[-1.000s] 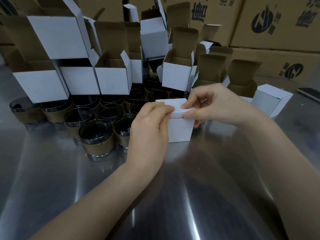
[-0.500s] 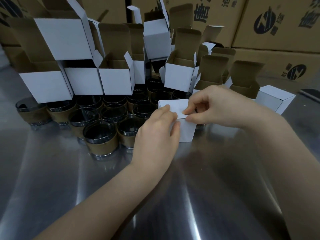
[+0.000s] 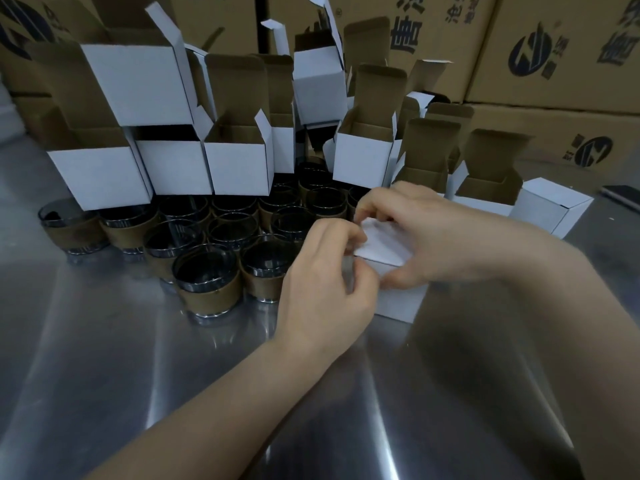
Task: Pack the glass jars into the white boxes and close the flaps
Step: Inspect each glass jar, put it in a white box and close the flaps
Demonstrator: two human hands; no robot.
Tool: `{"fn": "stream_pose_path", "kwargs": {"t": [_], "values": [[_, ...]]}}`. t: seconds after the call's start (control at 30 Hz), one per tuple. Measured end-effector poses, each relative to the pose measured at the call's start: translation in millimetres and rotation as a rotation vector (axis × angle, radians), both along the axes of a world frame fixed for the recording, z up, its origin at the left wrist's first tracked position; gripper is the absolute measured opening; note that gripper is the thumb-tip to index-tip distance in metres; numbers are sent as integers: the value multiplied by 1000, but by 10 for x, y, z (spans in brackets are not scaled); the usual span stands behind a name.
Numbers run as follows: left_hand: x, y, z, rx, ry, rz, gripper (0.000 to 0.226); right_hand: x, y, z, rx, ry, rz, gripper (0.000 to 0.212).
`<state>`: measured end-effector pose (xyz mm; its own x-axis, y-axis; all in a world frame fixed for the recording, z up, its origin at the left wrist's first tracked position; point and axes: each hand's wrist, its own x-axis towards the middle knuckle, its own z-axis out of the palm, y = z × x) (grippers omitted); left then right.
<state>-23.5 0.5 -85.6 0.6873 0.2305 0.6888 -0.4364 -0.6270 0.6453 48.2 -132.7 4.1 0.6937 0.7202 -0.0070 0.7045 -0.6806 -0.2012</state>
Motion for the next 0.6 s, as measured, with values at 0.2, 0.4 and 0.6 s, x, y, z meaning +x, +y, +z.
{"fn": "stream_pose_path", "kwargs": {"t": [0.2, 0.4, 0.6], "values": [[19, 26, -35, 2, 69, 8, 15, -52, -291, 275, -298, 135, -267, 55], [48, 44, -73, 1, 164, -16, 16, 261, -747, 227, -311, 160, -542, 69], [55, 48, -81, 41, 217, -43, 14, 764, -1165, 75, -271, 112, -831, 74]]}}
